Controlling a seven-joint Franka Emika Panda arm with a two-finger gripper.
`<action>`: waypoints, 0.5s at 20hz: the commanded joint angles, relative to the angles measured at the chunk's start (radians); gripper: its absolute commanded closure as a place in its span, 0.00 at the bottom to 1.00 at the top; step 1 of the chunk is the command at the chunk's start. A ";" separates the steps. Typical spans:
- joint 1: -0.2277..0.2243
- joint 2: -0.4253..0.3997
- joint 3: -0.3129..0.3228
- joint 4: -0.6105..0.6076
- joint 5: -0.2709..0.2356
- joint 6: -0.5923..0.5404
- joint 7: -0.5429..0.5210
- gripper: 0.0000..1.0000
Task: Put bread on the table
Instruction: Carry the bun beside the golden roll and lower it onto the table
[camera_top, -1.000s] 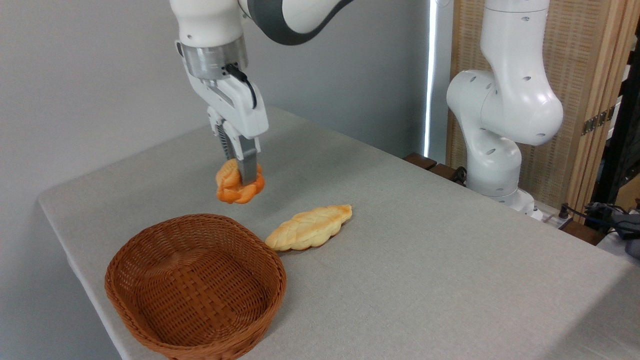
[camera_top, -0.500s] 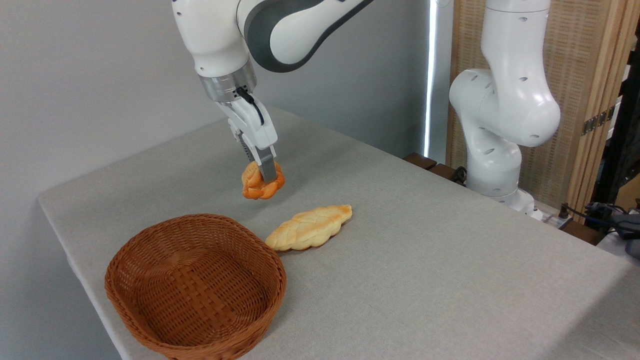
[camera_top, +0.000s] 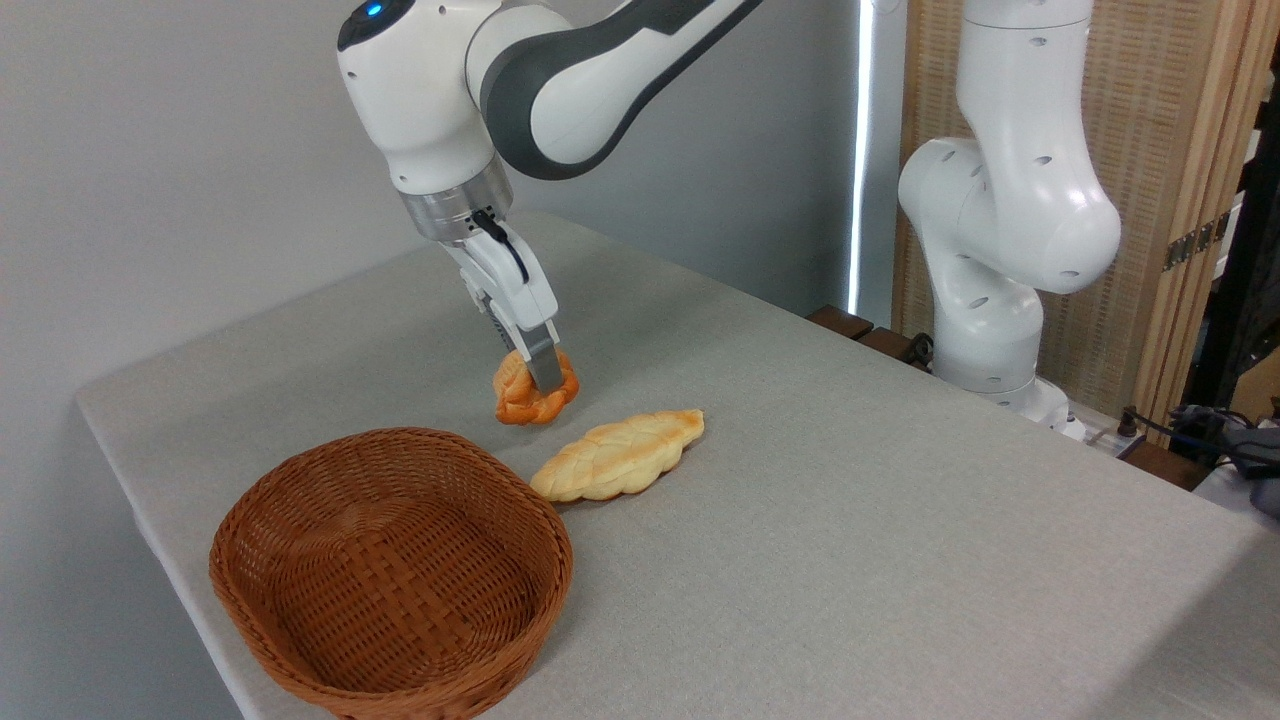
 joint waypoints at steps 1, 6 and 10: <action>-0.003 -0.008 0.006 0.003 0.013 0.010 0.003 0.00; -0.003 -0.008 0.007 0.006 0.016 0.010 0.003 0.00; 0.008 -0.018 0.021 0.058 0.016 0.010 0.002 0.00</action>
